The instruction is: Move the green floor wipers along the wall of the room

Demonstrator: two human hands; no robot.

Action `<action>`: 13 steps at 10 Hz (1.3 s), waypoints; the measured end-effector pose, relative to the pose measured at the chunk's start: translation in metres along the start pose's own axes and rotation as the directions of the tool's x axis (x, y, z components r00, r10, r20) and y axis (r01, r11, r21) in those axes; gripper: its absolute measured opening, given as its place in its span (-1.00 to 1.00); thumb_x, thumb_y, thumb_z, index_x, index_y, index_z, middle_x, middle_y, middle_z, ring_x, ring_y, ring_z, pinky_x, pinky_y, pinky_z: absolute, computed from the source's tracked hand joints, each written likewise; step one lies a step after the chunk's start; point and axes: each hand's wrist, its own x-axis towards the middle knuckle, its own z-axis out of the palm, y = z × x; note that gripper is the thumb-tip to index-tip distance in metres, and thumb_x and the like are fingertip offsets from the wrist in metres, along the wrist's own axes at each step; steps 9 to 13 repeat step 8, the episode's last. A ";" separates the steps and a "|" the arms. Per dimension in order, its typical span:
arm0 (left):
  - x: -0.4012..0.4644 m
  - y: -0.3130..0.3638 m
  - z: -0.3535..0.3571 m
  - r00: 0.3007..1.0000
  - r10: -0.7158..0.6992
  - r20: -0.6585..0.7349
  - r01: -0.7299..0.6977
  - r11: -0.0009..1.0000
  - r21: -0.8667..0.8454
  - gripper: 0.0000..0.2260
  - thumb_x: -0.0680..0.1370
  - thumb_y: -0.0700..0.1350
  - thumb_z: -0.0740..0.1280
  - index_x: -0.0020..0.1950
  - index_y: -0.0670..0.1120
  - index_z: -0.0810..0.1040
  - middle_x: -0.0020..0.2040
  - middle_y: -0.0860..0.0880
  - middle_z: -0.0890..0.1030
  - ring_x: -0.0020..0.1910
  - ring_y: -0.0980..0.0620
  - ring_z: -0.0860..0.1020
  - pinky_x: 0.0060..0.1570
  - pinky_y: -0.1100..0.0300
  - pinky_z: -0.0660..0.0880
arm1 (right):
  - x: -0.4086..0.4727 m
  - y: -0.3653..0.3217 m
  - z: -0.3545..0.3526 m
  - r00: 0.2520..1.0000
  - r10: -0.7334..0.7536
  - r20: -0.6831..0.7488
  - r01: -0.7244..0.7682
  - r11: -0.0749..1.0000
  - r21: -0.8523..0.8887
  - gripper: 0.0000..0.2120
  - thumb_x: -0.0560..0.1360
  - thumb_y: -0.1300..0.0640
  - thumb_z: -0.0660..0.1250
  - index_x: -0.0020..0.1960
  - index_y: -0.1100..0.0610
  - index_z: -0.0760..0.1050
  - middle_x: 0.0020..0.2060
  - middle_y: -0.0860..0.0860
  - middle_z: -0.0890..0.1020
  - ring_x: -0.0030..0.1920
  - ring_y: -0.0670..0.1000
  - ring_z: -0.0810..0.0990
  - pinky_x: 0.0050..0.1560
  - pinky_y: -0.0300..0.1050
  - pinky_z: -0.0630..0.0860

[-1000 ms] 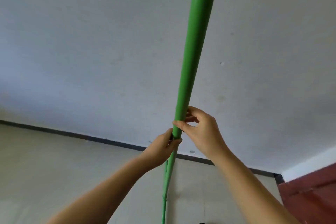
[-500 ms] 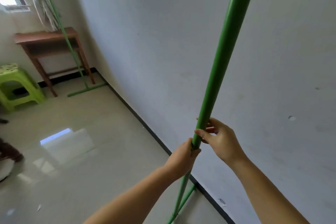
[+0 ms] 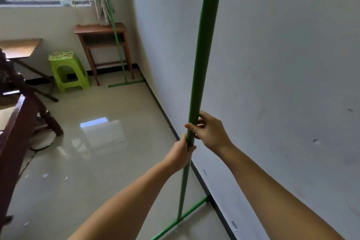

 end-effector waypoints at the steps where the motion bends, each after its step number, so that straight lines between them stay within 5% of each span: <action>1: -0.001 -0.001 0.003 0.999 -0.027 -0.028 0.026 1.000 -0.015 -0.67 0.53 -0.18 0.19 0.28 -0.11 0.27 -0.04 -0.09 0.48 -0.08 -0.04 0.46 0.05 -0.02 0.47 | 0.001 0.005 0.000 1.000 -0.008 0.005 0.008 1.000 0.007 -0.69 0.40 0.07 0.40 0.09 0.15 0.48 -0.03 0.13 0.65 -0.08 0.09 0.65 0.03 -0.01 0.61; 5: 0.000 -0.001 0.007 0.998 -0.043 -0.036 0.042 0.998 -0.039 -0.70 0.55 -0.16 0.17 0.27 -0.10 0.27 -0.01 -0.08 0.49 -0.04 -0.03 0.50 0.06 0.04 0.50 | 0.000 0.006 0.000 1.000 -0.017 0.025 0.017 1.000 0.009 -0.65 0.41 0.09 0.38 0.14 0.18 0.46 0.04 0.16 0.65 0.00 0.14 0.65 0.08 0.02 0.60; 7: -0.005 -0.002 0.001 0.999 -0.040 0.029 0.042 0.998 -0.044 -0.56 0.52 -0.10 0.25 0.36 -0.08 0.19 0.22 -0.14 0.49 0.17 -0.08 0.50 0.11 0.12 0.47 | -0.009 0.003 -0.014 0.990 -0.010 0.143 0.014 1.000 -0.023 -0.47 0.40 -0.01 0.35 0.31 0.06 0.27 0.21 0.12 0.55 0.16 0.13 0.58 0.11 -0.05 0.54; 8: -0.040 -0.029 -0.004 0.999 -0.036 -0.004 0.036 0.997 -0.062 -0.47 0.50 -0.06 0.27 0.41 -0.05 0.13 0.21 -0.05 0.45 0.23 0.00 0.46 0.19 0.17 0.41 | -0.034 -0.008 -0.053 0.996 -0.074 0.053 0.072 0.997 0.033 -0.38 0.35 -0.22 0.29 0.34 -0.08 0.22 0.25 0.01 0.52 0.19 -0.02 0.54 0.20 0.01 0.52; 13: -0.040 -0.029 -0.004 0.999 -0.036 -0.004 0.036 0.997 -0.062 -0.47 0.50 -0.06 0.27 0.41 -0.05 0.13 0.21 -0.05 0.45 0.23 0.00 0.46 0.19 0.17 0.41 | -0.034 -0.008 -0.053 0.996 -0.074 0.053 0.072 0.997 0.033 -0.38 0.35 -0.22 0.29 0.34 -0.08 0.22 0.25 0.01 0.52 0.19 -0.02 0.54 0.20 0.01 0.52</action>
